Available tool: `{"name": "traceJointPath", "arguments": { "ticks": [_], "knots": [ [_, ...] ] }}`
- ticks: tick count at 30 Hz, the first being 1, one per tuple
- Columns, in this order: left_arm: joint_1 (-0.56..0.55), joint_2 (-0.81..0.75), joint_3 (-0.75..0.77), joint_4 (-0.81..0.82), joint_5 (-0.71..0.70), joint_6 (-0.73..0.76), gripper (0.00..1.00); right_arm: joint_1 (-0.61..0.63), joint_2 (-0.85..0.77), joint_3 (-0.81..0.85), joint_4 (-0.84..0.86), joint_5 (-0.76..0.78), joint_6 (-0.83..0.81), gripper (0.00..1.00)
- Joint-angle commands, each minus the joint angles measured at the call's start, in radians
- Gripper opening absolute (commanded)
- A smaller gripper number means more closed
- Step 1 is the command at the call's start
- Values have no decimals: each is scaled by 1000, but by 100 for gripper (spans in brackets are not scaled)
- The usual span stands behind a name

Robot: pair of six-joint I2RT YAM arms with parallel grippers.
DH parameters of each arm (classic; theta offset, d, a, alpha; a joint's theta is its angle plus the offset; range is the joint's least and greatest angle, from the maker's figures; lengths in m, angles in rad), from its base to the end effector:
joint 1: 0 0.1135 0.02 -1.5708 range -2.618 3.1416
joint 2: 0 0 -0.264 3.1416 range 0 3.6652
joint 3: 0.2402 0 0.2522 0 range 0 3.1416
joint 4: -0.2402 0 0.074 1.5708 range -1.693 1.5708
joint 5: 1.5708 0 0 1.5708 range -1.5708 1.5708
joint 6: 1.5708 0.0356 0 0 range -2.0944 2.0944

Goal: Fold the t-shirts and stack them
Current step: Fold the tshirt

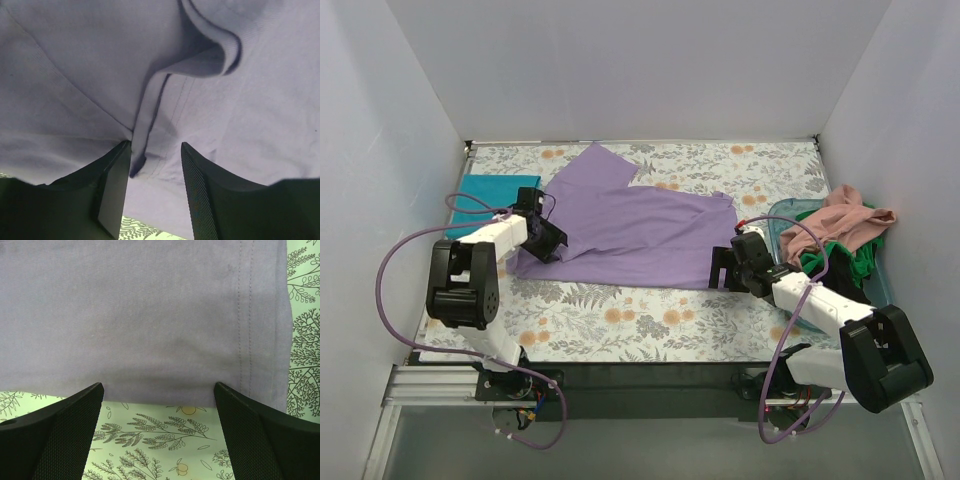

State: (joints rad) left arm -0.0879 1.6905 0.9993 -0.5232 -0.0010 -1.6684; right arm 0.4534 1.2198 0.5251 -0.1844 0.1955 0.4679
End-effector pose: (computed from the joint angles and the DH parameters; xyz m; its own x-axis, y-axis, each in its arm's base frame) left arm 0.3155 -0.0278 0.1630 0.0039 -0.9994 0.0331 -0.9376 -0.0152 -0.3473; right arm 0.2056 0.0925 0.1668 -0.7615 0.1211 -0.6368 0.0282 0.9876 0.1541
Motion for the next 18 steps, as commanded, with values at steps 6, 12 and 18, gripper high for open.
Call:
{"name": "traceJointPath", "arguments": {
  "ticks": [6,12,18],
  "knots": [
    [-12,20,32,5,-10,4,12,-9,12,-25,-40,19,2,98],
    [-24,-21,48,3,-2,16,0,-10,21,-22,-41,24,3,98],
    [-41,-40,87,-30,-4,36,0,-9,30,-19,-43,21,2,98]
  ]
}}
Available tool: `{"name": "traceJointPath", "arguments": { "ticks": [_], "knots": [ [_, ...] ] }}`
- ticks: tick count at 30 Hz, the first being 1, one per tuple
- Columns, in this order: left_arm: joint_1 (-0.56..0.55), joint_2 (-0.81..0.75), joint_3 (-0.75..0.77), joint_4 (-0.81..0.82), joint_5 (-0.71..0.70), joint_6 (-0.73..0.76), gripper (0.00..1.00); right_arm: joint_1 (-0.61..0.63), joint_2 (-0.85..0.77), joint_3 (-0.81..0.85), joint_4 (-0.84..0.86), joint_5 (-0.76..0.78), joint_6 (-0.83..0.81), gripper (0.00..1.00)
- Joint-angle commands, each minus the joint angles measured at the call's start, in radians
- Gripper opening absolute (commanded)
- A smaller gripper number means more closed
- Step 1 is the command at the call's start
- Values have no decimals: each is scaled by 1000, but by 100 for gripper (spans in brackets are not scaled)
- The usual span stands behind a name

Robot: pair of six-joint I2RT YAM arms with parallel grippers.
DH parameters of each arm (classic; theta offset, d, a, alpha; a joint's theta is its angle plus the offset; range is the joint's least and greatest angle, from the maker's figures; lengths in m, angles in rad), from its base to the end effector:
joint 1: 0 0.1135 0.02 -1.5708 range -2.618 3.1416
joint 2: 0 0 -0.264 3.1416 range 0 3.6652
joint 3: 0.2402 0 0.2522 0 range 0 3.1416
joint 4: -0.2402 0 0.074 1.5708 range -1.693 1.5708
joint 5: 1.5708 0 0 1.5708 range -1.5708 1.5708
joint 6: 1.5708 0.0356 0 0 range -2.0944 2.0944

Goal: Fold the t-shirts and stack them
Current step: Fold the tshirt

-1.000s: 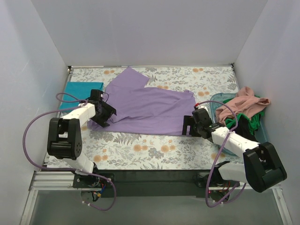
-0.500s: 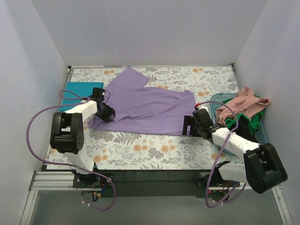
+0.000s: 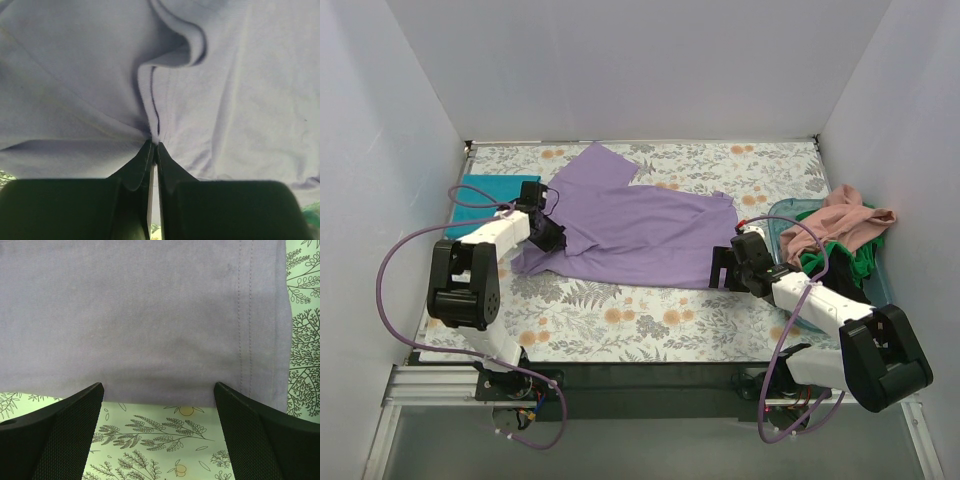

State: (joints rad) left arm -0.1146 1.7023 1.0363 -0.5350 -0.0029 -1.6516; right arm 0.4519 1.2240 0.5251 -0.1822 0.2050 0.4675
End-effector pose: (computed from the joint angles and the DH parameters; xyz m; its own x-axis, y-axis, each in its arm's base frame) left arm 0.3218 -0.0369 0.1689 -0.0382 -0.9989 0.0265 -0.9324 0.0261 -0.3605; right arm 0.2062 0.0920 0.1661 -0.7597 0.1217 -0.6388 0.0351 0.9886 0.1466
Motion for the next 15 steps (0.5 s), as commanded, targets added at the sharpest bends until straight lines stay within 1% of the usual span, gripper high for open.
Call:
{"name": "traceJointPath", "arguments": {
  "ticks": [1,5,7,8,9,10,12,13,14,15],
  "knots": [
    [-14,-47,56,-29,-6,21,0,-7,23,-19,-46,11,2,98],
    [-16,-17,87,-54,-12,30,0,-9,16,-19,-48,11,0,98],
    [-20,-4,102,-69,-14,38,3,-9,11,-19,-51,13,-1,98],
    [-22,2,114,-80,-20,33,7,-9,6,-19,-53,13,0,98],
    [-22,10,116,-98,-25,32,8,-7,3,-20,-53,14,-3,98],
    [-22,11,116,-103,-29,33,13,-9,0,-20,-54,17,-3,98],
    [-22,4,104,-109,-31,33,18,-9,-3,-23,-57,19,-3,98],
    [-23,-1,99,-108,-34,35,23,-10,-6,-22,-57,19,-3,98],
    [-23,-6,94,-108,-34,36,31,-9,-9,-25,-57,19,-4,98],
    [-23,-10,90,-109,-34,41,33,-9,-9,-24,-57,19,-3,98]
  ]
}}
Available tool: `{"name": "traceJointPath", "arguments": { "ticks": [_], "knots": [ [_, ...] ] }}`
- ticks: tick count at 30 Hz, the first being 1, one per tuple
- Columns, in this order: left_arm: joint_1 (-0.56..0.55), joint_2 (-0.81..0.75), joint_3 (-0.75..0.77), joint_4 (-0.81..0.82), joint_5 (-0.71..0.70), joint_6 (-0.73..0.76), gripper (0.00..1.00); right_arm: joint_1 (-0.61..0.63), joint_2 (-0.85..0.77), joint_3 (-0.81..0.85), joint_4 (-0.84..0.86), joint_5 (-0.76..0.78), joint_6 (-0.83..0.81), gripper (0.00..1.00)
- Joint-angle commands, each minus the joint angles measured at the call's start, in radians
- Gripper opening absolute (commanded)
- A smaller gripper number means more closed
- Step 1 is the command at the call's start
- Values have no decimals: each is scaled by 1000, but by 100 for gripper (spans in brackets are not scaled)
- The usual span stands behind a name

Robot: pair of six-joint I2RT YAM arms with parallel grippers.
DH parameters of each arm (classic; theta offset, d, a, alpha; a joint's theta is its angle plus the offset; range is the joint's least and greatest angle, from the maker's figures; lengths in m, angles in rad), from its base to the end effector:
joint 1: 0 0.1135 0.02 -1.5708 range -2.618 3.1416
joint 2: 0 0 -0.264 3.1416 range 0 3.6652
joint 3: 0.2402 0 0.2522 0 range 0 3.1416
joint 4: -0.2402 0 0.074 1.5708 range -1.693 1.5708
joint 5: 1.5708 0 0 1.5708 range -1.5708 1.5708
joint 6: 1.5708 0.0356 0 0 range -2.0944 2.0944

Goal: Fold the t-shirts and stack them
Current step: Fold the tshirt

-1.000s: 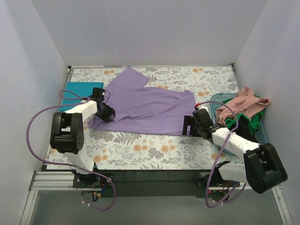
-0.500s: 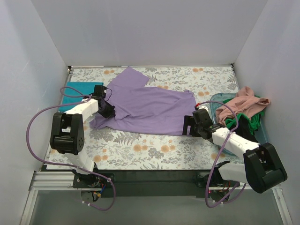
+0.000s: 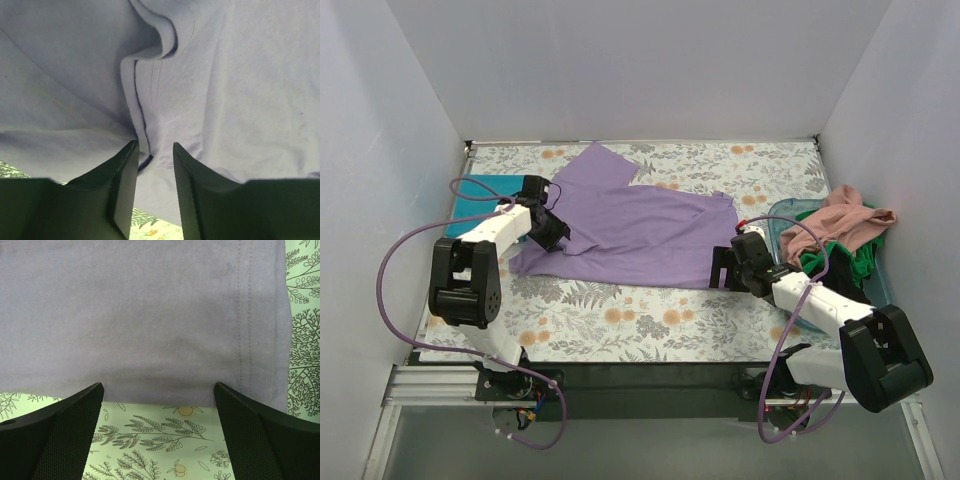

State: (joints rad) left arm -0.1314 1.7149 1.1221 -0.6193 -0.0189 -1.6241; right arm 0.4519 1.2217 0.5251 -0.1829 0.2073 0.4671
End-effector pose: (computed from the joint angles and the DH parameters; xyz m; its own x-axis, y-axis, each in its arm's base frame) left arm 0.3303 -0.0430 0.1851 -0.0748 -0.9972 0.0010 -0.9336 0.0697 -0.3515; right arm 0.2060 0.0919 0.1666 -0.7581 0.1219 -0.6406 0.0360 0.9887 0.1455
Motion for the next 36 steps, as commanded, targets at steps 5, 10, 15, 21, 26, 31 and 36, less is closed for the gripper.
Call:
{"name": "traceJointPath", "arguments": {
  "ticks": [5,10,15,21,26,31,36],
  "knots": [
    [-11,-34,-5,-13,0,20,33,-9,-13,-25,-58,18,-2,98],
    [-17,-11,4,0,19,24,9,-9,-19,-27,-59,18,-1,98],
    [-30,-23,16,6,45,26,0,-10,-27,-27,-63,23,2,98],
    [-51,-11,66,39,34,36,0,-10,-30,-23,-63,21,2,98],
    [-77,100,152,39,33,44,0,-10,-39,-27,-64,18,1,98],
    [-100,199,281,38,0,49,0,-10,-53,-27,-66,20,-2,98],
    [-123,307,386,46,-22,59,0,-10,-62,-27,-67,23,-5,98]
  ]
}}
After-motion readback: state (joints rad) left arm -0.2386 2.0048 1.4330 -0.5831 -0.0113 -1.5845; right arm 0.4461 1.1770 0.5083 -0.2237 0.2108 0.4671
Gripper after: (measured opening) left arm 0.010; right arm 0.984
